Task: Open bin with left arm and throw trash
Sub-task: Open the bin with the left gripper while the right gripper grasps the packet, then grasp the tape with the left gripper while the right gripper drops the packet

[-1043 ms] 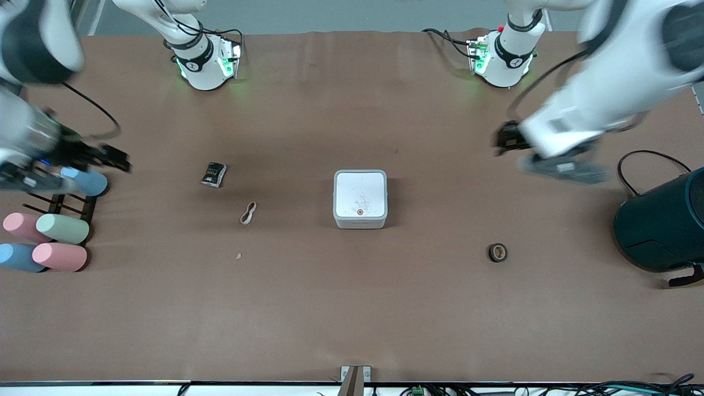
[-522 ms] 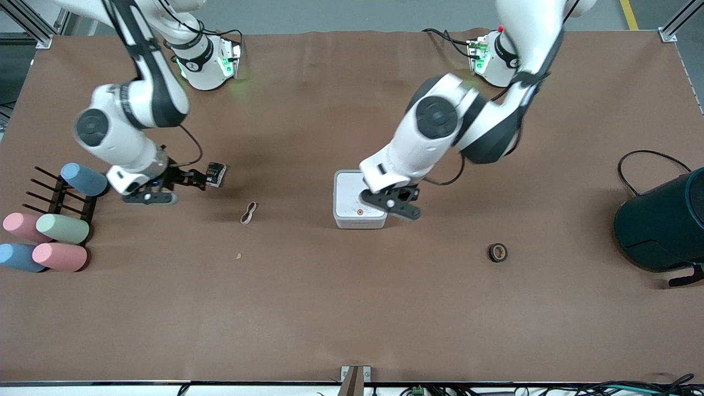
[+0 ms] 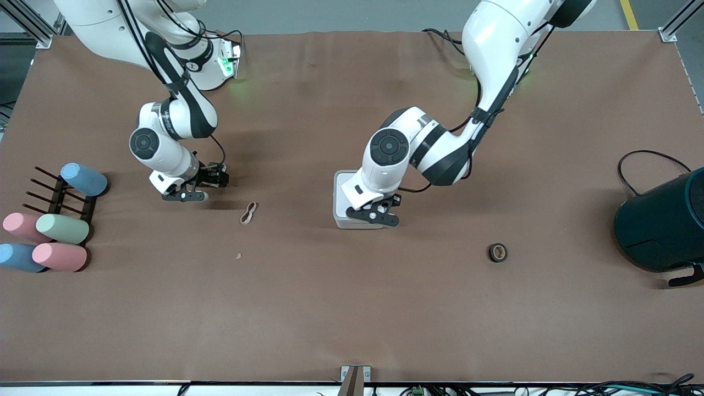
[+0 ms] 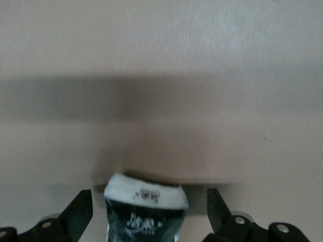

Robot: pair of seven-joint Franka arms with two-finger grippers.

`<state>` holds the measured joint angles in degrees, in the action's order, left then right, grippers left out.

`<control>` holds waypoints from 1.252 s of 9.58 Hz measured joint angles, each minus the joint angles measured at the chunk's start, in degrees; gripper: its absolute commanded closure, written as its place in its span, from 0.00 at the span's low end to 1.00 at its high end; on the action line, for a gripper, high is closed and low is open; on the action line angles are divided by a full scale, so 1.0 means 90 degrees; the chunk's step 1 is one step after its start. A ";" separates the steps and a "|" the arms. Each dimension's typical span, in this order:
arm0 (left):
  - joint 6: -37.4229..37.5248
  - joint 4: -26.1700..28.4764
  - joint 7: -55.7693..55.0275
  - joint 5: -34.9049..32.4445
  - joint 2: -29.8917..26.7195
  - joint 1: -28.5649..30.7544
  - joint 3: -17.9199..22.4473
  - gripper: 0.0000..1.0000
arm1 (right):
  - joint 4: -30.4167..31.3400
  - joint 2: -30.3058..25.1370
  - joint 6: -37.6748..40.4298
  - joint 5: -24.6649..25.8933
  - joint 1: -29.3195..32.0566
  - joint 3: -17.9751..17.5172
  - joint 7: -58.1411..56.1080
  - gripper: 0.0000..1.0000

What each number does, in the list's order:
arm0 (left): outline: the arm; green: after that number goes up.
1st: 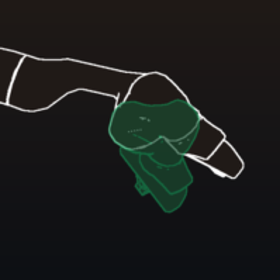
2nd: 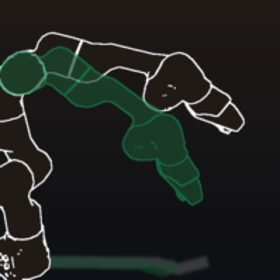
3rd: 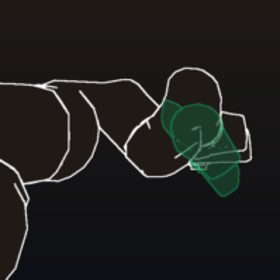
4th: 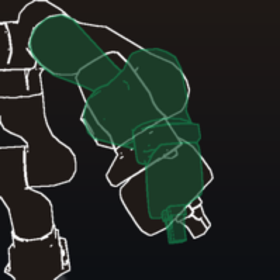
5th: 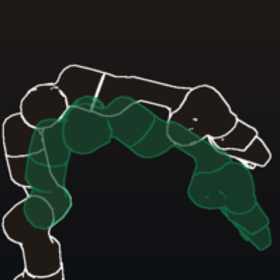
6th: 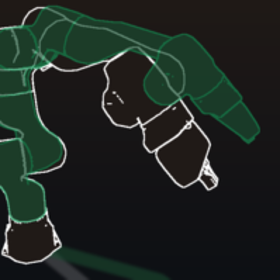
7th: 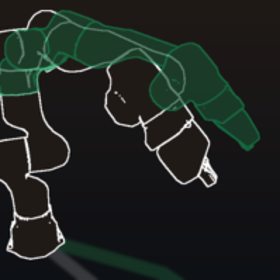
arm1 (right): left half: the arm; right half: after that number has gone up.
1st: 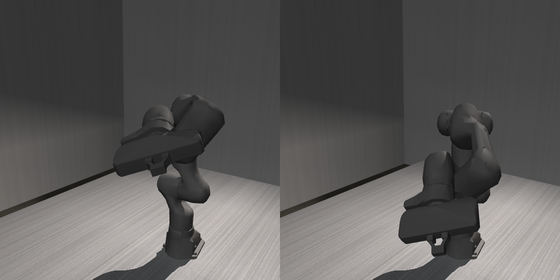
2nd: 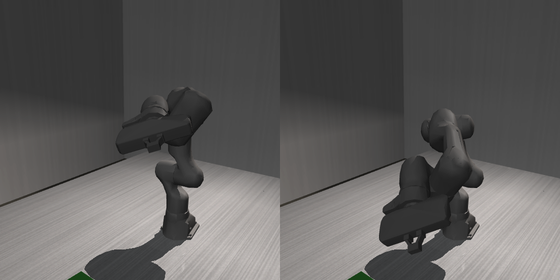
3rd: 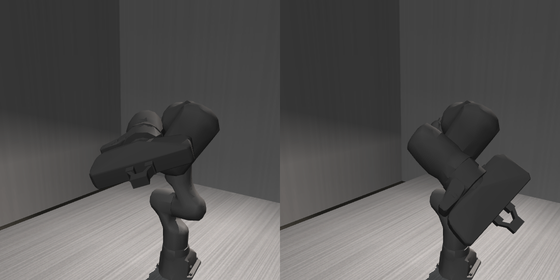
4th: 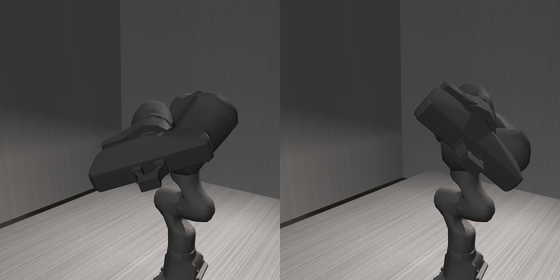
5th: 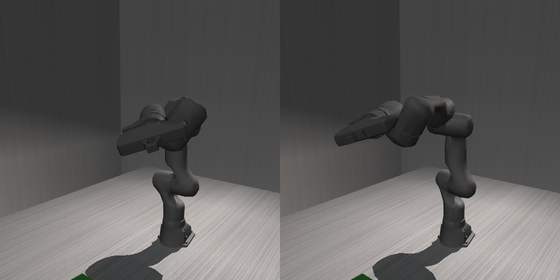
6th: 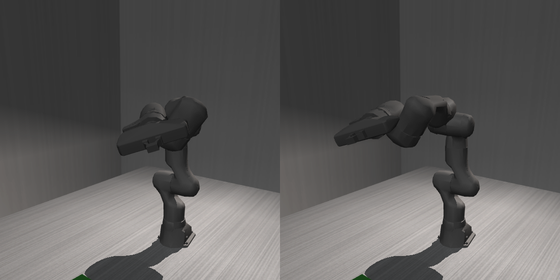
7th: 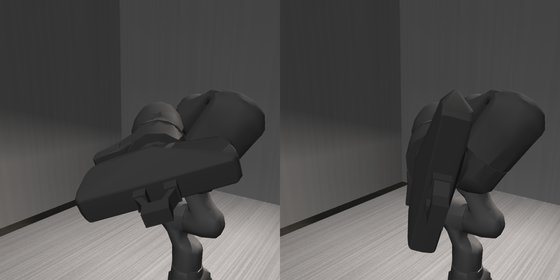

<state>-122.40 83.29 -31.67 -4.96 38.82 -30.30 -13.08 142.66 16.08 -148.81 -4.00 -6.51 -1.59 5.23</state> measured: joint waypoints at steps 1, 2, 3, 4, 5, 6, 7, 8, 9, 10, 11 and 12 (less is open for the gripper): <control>-0.0009 -0.0007 -0.0015 0.0011 -0.0005 0.0009 -0.0002 1.00 | -0.0022 -0.0024 0.0205 -0.0001 -0.0005 -0.0001 0.0000 0.39; 0.0049 -0.0076 -0.0017 0.0011 -0.0017 0.0033 0.0004 1.00 | -0.0030 -0.0035 0.0290 -0.0003 -0.0016 -0.0001 0.0000 0.87; 0.0504 -0.0239 0.0018 -0.0081 -0.0179 0.0131 0.0043 1.00 | -0.0034 -0.0039 0.0306 -0.0013 -0.0021 -0.0002 0.0000 1.00; 0.1083 -0.0342 0.0286 -0.0351 -0.0516 0.0372 0.0073 0.99 | -0.0056 -0.0044 0.0306 -0.0026 -0.0019 0.0007 0.0005 1.00; 0.1489 -0.0327 0.1150 -0.0609 -0.0898 0.0893 0.0098 0.47 | -0.0147 -0.0057 0.0307 -0.0033 -0.0001 0.0022 0.0007 1.00; 0.1591 -0.0254 0.2035 -0.0665 -0.0982 0.1456 0.0127 0.00 | -0.0330 -0.0062 0.0450 -0.0068 0.0018 0.0036 0.0008 1.00; 0.1537 -0.0125 0.2766 -0.0673 -0.0828 0.2070 0.0147 0.00 | -0.0706 -0.0079 0.0944 -0.0282 0.0022 0.0036 0.0066 1.00; 0.1262 -0.0025 0.3274 -0.0674 -0.0502 0.2635 0.0142 0.00 | -0.1342 -0.0122 0.1738 -0.0573 -0.0015 0.0022 0.0221 1.00; 0.0891 0.0027 0.3536 -0.0674 -0.0151 0.2976 0.0133 0.00 | -0.2197 -0.0171 0.2516 -0.0745 -0.0150 0.0001 0.0579 1.00; 0.0443 0.0132 0.3617 -0.0686 0.0120 0.3124 0.0129 0.00 | -0.3142 -0.0197 0.3078 -0.0824 -0.0446 -0.0016 0.1211 1.00; -0.0139 0.0394 0.3625 -0.0782 0.0249 0.3172 0.0131 0.00 | -0.3879 -0.0140 0.3228 -0.0864 -0.0898 -0.0034 0.1981 1.00; -0.0729 0.0767 0.3646 -0.0864 0.0281 0.3258 0.0132 0.00 | -0.4446 0.0061 0.3035 -0.0878 -0.1454 -0.0050 0.2765 0.99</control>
<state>-128.96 90.19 1.14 -12.74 41.34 -0.98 -11.90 102.64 16.62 -121.49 -11.90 -19.60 -2.04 30.12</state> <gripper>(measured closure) 0.128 0.678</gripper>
